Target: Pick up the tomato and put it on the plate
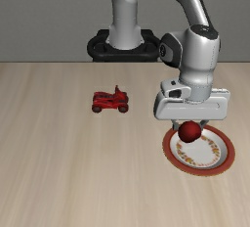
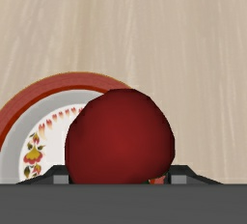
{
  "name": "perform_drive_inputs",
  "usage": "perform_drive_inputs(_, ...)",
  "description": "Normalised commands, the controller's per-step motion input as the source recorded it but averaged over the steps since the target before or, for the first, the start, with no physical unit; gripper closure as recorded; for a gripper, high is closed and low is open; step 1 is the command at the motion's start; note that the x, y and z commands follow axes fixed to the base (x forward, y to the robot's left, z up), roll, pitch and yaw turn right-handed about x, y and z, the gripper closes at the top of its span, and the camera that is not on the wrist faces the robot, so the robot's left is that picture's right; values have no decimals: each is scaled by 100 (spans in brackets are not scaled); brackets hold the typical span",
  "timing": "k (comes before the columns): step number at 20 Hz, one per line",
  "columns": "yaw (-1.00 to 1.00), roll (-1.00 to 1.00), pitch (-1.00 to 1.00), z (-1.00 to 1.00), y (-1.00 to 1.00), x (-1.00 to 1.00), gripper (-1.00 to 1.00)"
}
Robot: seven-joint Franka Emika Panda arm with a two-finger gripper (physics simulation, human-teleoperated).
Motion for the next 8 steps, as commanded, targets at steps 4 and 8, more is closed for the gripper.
perform_drive_inputs(4, 0, 0, 0, 0, 0, 0, -100)
perform_drive_inputs(8, 0, 0, 0, 0, 0, 0, -100)
